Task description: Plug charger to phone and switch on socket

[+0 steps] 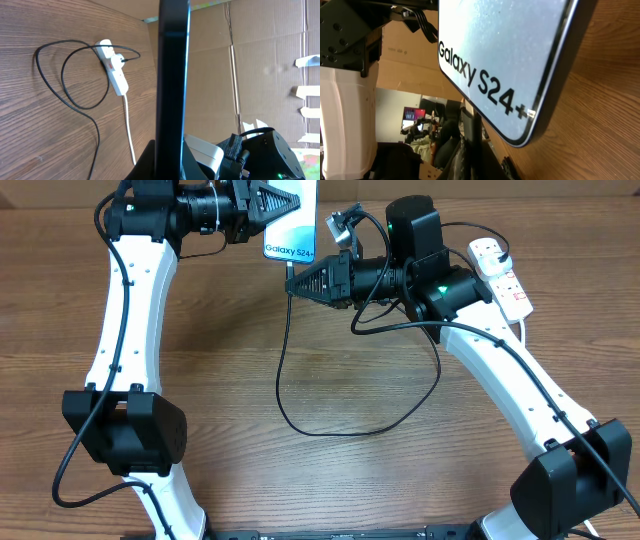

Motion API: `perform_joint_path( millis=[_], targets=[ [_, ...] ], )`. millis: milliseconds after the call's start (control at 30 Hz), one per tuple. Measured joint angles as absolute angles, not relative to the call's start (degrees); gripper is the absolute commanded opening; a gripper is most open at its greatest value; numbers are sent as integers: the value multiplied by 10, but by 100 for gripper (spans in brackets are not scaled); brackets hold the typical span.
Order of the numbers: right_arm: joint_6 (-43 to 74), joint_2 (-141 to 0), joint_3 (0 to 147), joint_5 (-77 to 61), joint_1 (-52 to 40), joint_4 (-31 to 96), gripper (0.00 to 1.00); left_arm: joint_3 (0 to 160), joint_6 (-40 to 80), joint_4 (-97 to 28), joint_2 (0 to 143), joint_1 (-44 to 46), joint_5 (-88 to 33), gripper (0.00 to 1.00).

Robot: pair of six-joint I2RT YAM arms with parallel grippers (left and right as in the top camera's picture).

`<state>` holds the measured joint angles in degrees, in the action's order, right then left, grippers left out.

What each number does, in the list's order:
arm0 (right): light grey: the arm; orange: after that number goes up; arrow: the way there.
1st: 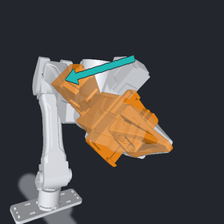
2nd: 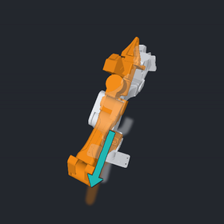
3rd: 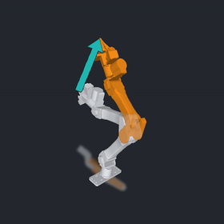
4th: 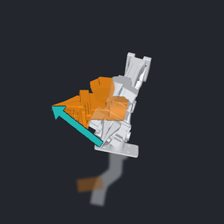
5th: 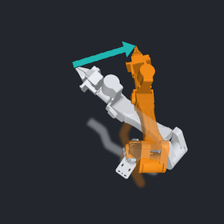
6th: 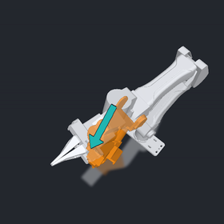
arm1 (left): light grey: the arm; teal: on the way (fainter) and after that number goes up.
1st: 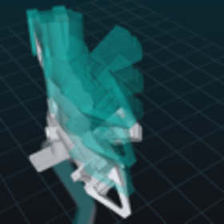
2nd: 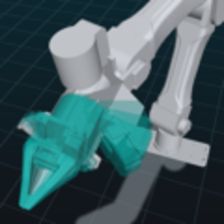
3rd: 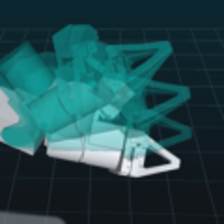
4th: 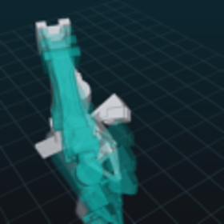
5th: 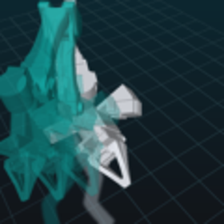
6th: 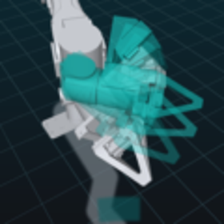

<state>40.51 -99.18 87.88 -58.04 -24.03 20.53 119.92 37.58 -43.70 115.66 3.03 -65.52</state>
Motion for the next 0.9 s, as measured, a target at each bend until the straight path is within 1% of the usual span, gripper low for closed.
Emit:
perform_joint_path(
  millis=[900],
  targets=[
    [414, -992, 879, -581, -240, 205, 4, 1199, 376, -437, 1157, 30, -659, 4]
  ],
)
